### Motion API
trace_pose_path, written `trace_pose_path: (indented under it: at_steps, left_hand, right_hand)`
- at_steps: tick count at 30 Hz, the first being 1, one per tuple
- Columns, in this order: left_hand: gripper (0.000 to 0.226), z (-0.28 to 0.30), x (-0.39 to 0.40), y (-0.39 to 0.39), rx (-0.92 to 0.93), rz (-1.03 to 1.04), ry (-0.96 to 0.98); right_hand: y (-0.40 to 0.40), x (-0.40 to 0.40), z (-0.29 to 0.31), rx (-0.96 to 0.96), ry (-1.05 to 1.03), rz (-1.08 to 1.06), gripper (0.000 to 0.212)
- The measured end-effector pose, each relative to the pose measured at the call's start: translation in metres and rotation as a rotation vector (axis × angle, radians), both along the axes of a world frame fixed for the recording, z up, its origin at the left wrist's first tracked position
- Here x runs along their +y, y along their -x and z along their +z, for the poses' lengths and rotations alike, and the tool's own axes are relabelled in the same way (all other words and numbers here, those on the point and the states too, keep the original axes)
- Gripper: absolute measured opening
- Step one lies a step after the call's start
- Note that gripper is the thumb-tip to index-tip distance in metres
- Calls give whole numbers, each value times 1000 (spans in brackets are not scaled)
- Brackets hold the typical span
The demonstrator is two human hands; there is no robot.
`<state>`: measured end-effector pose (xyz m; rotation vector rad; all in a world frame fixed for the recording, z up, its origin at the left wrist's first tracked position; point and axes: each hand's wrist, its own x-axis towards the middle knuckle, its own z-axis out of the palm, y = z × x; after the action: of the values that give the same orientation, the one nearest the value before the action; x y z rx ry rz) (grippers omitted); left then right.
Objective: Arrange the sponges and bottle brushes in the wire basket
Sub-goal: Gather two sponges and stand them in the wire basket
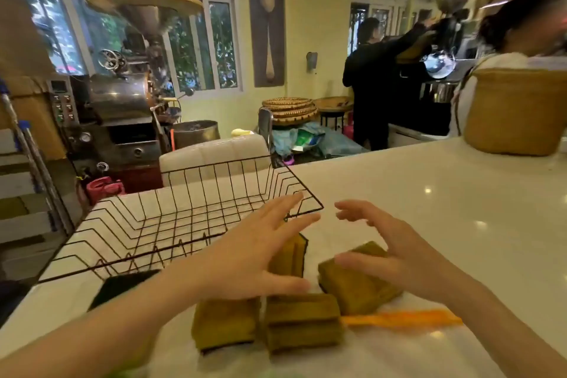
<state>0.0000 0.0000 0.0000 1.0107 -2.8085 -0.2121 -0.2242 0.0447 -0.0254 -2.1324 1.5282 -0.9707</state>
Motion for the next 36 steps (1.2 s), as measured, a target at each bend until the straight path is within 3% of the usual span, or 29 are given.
trace_pose_path:
  at_steps: [3, 13, 19, 23, 27, 31, 36]
  left_hand:
    - [76, -8, 0, 0, -142, -64, 101]
    - [70, -5, -4, 4, -229, -81, 217]
    - [62, 26, -8, 9, -238, -31, 158]
    - [61, 31, -5, 11, -100, -12, 172]
    - [57, 7, -2, 17, -55, -70, 318]
    - [61, -9, -9, 24, -149, -179, 486]
    - [61, -24, -20, 40, -203, -239, 592]
  right_hand:
    - [4, 9, -12, 60, -46, 4, 65]
    - [9, 9, -24, 272, -161, 100, 62]
    - [11, 9, -20, 292, -189, 104, 69]
    - [13, 2, -18, 316, -127, 62, 62]
    - [25, -2, -8, 35, -183, -37, 50]
    - [27, -4, 1, -246, -269, -159, 15]
    - [32, -12, -10, -521, -485, -365, 29]
